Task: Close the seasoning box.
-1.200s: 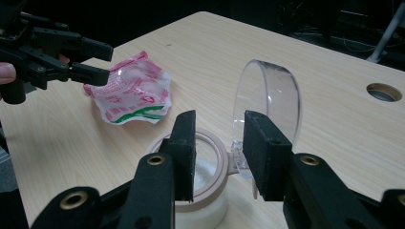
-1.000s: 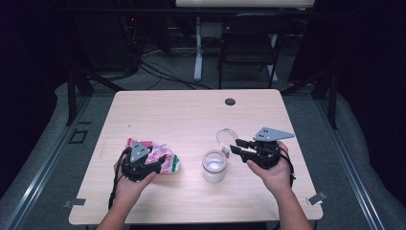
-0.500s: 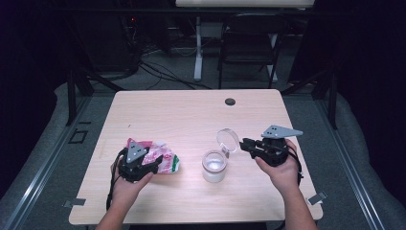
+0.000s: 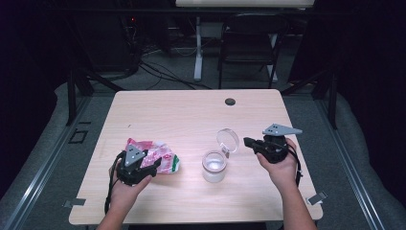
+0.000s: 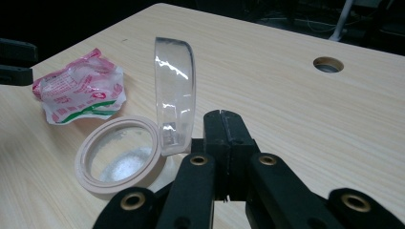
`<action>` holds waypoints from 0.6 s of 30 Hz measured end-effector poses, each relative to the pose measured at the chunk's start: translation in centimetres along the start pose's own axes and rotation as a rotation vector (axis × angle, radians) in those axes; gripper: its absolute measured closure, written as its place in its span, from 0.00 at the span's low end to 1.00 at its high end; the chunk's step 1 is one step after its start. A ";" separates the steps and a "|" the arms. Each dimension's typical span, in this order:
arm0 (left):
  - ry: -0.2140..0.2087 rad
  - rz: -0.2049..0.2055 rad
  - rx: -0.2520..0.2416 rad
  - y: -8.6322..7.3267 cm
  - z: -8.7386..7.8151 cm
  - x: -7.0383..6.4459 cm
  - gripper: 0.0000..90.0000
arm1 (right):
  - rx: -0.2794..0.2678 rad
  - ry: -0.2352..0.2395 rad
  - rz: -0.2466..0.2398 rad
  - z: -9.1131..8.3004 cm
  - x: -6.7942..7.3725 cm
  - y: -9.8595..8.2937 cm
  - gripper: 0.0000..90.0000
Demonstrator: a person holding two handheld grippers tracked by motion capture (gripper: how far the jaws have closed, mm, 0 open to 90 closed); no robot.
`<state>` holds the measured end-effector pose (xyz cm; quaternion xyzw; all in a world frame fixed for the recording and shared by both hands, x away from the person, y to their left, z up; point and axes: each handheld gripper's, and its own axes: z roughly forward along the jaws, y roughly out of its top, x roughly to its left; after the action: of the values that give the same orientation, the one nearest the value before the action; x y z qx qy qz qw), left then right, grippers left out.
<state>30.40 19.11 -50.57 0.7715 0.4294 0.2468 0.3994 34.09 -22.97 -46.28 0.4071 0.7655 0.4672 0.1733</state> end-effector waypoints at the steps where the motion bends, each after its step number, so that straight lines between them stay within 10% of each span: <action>1: 0.000 -0.003 0.000 0.0 0.0 0.0 0.46 | 0.005 0.001 0.002 0.1 -0.1 -0.1 1.00; 18: -0.040 0.030 -0.010 0.4 0.0 -1.6 0.53 | 0.015 0.013 0.016 1.6 -0.3 -0.3 1.00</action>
<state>29.75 17.66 -50.28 0.7807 0.4082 0.2394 0.4081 35.18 -22.35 -47.43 0.4116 0.7668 0.4654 0.1615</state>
